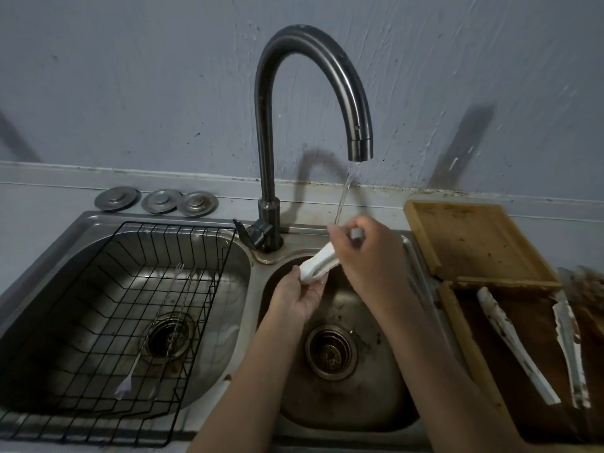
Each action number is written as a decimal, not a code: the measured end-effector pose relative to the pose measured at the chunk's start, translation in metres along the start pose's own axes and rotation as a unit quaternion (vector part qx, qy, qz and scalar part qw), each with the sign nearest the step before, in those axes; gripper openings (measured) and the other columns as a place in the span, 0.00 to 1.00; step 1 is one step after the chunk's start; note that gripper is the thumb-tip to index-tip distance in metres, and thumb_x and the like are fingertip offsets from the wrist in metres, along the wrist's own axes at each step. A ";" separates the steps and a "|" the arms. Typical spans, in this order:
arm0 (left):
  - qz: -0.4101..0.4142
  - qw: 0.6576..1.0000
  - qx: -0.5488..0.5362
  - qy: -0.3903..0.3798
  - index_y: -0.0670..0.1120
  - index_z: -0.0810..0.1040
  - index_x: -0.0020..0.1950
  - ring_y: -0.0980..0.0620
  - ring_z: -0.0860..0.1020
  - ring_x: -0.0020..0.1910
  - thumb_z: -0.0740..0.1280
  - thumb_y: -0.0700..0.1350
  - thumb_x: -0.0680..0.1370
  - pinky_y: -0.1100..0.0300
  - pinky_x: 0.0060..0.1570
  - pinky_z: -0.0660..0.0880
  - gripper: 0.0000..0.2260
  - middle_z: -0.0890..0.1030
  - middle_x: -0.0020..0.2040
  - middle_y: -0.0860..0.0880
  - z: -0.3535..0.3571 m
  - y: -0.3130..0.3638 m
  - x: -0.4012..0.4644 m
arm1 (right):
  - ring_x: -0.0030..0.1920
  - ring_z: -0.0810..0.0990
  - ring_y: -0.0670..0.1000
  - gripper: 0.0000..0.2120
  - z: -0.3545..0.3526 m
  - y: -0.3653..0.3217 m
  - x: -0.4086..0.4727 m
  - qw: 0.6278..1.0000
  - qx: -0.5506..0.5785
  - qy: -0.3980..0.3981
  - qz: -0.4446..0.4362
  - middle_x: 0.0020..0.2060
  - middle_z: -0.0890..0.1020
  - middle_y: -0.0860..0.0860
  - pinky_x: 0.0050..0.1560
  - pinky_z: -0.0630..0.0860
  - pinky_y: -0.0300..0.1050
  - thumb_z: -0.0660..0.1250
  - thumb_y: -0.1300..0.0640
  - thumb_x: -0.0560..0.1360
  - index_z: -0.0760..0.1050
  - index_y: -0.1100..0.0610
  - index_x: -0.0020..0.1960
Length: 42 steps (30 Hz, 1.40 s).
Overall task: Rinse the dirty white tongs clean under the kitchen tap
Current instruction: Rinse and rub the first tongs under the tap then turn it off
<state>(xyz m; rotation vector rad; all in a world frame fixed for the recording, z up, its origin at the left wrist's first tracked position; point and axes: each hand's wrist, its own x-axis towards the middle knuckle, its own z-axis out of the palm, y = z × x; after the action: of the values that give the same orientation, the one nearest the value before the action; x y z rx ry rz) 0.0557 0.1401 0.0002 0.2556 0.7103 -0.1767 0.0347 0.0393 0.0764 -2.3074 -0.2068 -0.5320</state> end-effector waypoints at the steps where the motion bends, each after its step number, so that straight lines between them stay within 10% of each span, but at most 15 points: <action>1: -0.026 0.999 -0.027 0.002 0.32 0.66 0.66 0.40 0.81 0.48 0.55 0.42 0.83 0.51 0.43 0.80 0.17 0.77 0.51 0.32 0.000 -0.001 0.001 | 0.25 0.77 0.48 0.12 0.006 -0.003 0.006 0.998 -0.010 0.027 -0.052 0.27 0.79 0.50 0.25 0.74 0.40 0.66 0.51 0.74 0.75 0.59 0.38; 5: -0.119 0.984 -0.129 -0.018 0.33 0.72 0.61 0.40 0.81 0.49 0.57 0.42 0.82 0.46 0.42 0.82 0.14 0.80 0.50 0.32 -0.007 -0.008 0.002 | 0.22 0.67 0.42 0.12 0.030 -0.009 0.028 0.988 -0.019 0.031 -0.152 0.25 0.73 0.46 0.24 0.62 0.31 0.64 0.52 0.74 0.76 0.60 0.38; 10: -0.088 0.982 -0.167 -0.023 0.31 0.73 0.57 0.41 0.80 0.43 0.60 0.42 0.81 0.51 0.41 0.82 0.14 0.78 0.46 0.34 -0.008 -0.011 -0.003 | 0.29 0.80 0.46 0.06 0.020 -0.019 0.043 0.956 0.252 -0.146 0.033 0.28 0.79 0.48 0.33 0.78 0.35 0.62 0.60 0.78 0.75 0.60 0.44; 19: 0.033 0.979 -0.185 -0.078 0.38 0.75 0.42 0.53 0.80 0.34 0.61 0.39 0.80 0.58 0.53 0.78 0.08 0.79 0.36 0.45 0.012 0.016 -0.012 | 0.23 0.76 0.49 0.06 0.006 -0.008 0.035 0.867 0.474 0.004 0.151 0.22 0.76 0.49 0.27 0.78 0.44 0.63 0.62 0.76 0.74 0.60 0.41; 23: 0.094 0.977 -0.172 -0.079 0.43 0.74 0.39 0.58 0.77 0.25 0.61 0.43 0.81 0.60 0.48 0.77 0.11 0.76 0.32 0.51 0.025 0.031 -0.023 | 0.32 0.82 0.45 0.06 -0.013 0.011 0.025 0.978 0.194 -0.051 0.062 0.35 0.83 0.47 0.32 0.78 0.35 0.64 0.55 0.77 0.79 0.54 0.46; 26: 0.148 0.984 -0.075 -0.064 0.44 0.72 0.39 0.59 0.73 0.31 0.60 0.46 0.81 0.66 0.46 0.74 0.11 0.74 0.34 0.52 0.031 0.029 -0.024 | 0.30 0.77 0.42 0.12 -0.023 0.025 0.019 0.981 -0.063 -0.181 -0.042 0.38 0.81 0.48 0.35 0.78 0.33 0.58 0.52 0.79 0.79 0.56 0.48; 29: 0.193 0.973 0.065 -0.106 0.44 0.71 0.40 0.58 0.74 0.25 0.61 0.46 0.80 0.65 0.28 0.75 0.11 0.75 0.26 0.52 0.030 0.013 -0.024 | 0.31 0.79 0.51 0.24 -0.019 0.024 0.004 0.950 -0.067 -0.305 0.004 0.31 0.80 0.52 0.35 0.76 0.37 0.50 0.43 0.79 0.77 0.57 0.40; 33: 0.169 0.957 0.197 -0.130 0.43 0.72 0.39 0.56 0.74 0.26 0.64 0.42 0.79 0.64 0.28 0.74 0.09 0.74 0.29 0.50 0.033 -0.006 -0.029 | 0.31 0.80 0.58 0.42 -0.006 0.034 -0.012 0.932 0.060 -0.338 0.117 0.31 0.81 0.61 0.32 0.73 0.37 0.43 0.32 0.72 0.79 0.67 0.42; 42: 0.023 0.950 0.254 -0.182 0.44 0.74 0.32 0.55 0.73 0.23 0.65 0.45 0.76 0.63 0.33 0.76 0.13 0.74 0.24 0.50 0.026 0.005 -0.029 | 0.15 0.62 0.44 0.30 -0.001 0.034 -0.029 0.626 0.488 -0.455 0.404 0.19 0.68 0.49 0.16 0.58 0.30 0.48 0.32 0.74 0.70 0.57 0.33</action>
<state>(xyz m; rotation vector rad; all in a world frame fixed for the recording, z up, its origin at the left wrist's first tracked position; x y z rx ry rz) 0.0514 0.1392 0.0388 0.7119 0.2802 -0.3516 0.0183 0.0143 0.0426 -1.1233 0.0941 1.0382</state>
